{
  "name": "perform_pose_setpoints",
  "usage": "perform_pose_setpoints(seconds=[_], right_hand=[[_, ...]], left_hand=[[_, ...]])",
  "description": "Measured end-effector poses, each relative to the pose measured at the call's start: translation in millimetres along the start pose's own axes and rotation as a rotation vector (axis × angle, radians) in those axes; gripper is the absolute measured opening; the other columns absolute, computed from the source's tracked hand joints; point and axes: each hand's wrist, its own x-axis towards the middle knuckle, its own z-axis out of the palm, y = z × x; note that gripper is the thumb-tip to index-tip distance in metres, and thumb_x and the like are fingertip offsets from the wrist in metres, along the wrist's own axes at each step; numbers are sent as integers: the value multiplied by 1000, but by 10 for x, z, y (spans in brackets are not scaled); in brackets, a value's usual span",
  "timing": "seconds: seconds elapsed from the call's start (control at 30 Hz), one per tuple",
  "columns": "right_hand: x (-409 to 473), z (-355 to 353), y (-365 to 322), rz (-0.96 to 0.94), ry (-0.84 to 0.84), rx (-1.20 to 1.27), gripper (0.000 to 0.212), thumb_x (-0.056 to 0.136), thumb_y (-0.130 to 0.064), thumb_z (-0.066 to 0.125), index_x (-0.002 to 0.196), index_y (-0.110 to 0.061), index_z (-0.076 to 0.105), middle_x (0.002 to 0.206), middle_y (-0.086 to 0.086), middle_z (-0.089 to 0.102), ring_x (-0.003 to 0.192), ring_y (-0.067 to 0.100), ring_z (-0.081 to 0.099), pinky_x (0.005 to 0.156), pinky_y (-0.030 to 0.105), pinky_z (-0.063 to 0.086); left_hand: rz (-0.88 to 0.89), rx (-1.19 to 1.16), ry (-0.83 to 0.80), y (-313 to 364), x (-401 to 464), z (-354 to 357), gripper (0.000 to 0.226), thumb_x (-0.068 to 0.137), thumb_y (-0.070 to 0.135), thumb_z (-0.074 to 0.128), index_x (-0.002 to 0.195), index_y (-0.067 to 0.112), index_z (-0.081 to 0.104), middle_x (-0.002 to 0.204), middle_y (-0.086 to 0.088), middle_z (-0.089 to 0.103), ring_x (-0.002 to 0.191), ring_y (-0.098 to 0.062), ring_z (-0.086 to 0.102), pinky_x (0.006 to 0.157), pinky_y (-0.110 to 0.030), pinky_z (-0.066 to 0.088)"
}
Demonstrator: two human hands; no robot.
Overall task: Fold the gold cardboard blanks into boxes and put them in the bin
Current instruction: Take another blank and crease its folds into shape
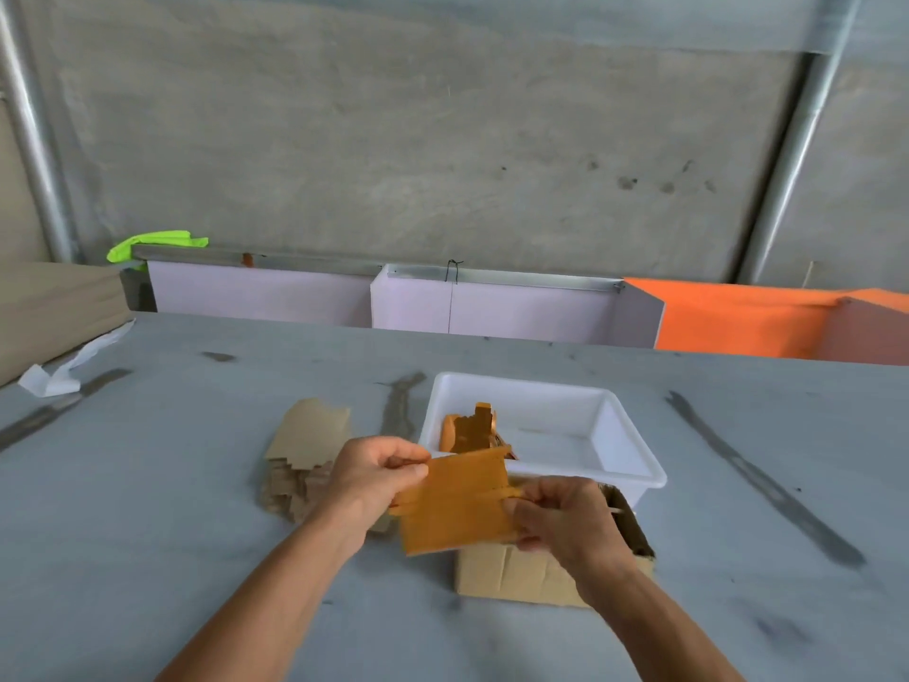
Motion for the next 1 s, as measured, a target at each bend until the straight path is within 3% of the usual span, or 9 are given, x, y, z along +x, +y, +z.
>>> perform_pose_setpoints(seconds=[0.13, 0.23, 0.33, 0.43, 0.53, 0.63, 0.7, 0.83, 1.0], right_hand=[[-178, -218, 175, 74, -30, 119, 4, 80, -7, 74, 79, -9, 70, 67, 2, 65, 63, 13, 61, 59, 24, 53], [-237, -340, 261, 87, 23, 270, 17, 78, -11, 76, 94, -14, 69, 70, 1, 68, 64, 10, 65, 53, 17, 48], [-269, -394, 310, 55, 75, 273, 4, 80, -8, 73, 82, -9, 70, 80, 12, 68, 77, 23, 64, 63, 28, 50], [-296, -455, 398, 5, 62, 251, 13, 82, -2, 69, 69, -6, 67, 71, 7, 71, 70, 23, 68, 60, 27, 54], [-340, -504, 530, -122, 123, 77, 17, 77, -1, 72, 68, -15, 72, 69, 0, 72, 70, 17, 67, 63, 23, 54], [-429, -484, 743, -393, 229, -244, 27, 68, 5, 76, 64, -21, 69, 66, -14, 67, 66, 2, 60, 61, 9, 43], [-485, -457, 923, -585, 212, -499, 28, 59, 7, 83, 65, -16, 68, 66, -12, 65, 63, 7, 61, 60, 17, 44], [-606, -412, 1199, -709, 136, -769, 28, 53, -4, 88, 60, -17, 64, 60, -7, 60, 55, 17, 59, 59, 24, 36], [-723, -350, 1306, -727, 113, -870, 11, 58, -22, 76, 57, -21, 65, 61, -8, 61, 55, 15, 59, 62, 22, 34]], left_hand=[[-17, 20, -92, 14, -198, 243, 21, 80, 3, 71, 72, 22, 72, 69, 8, 70, 62, -3, 60, 54, -15, 42], [-19, 26, -134, 7, -302, 409, 19, 81, 4, 71, 72, 21, 72, 74, 2, 71, 65, -7, 60, 52, -13, 42], [3, 38, -163, -1, -365, 527, 19, 80, 5, 71, 72, 22, 71, 73, 2, 69, 64, -5, 59, 50, -9, 42], [101, 115, -177, -1, -435, 619, 19, 79, 8, 73, 70, 24, 70, 71, 3, 67, 65, -3, 58, 59, -10, 45], [375, 294, -128, -43, -561, 666, 24, 74, 7, 76, 65, 27, 66, 67, 10, 64, 64, 1, 56, 63, -10, 42], [894, 602, -57, -252, -705, 696, 20, 70, 2, 75, 64, 16, 62, 67, 6, 58, 66, -13, 54, 70, -23, 38], [1065, 721, -87, -451, -822, 729, 19, 67, 0, 71, 61, 13, 60, 67, 1, 54, 64, -20, 51, 69, -28, 38], [1096, 809, -136, -726, -984, 798, 17, 74, 10, 58, 58, 15, 59, 62, 0, 54, 61, -17, 49, 57, -26, 43], [999, 783, -192, -830, -1071, 798, 17, 70, 19, 66, 54, 15, 61, 62, 3, 59, 64, -10, 52, 52, -21, 44]])
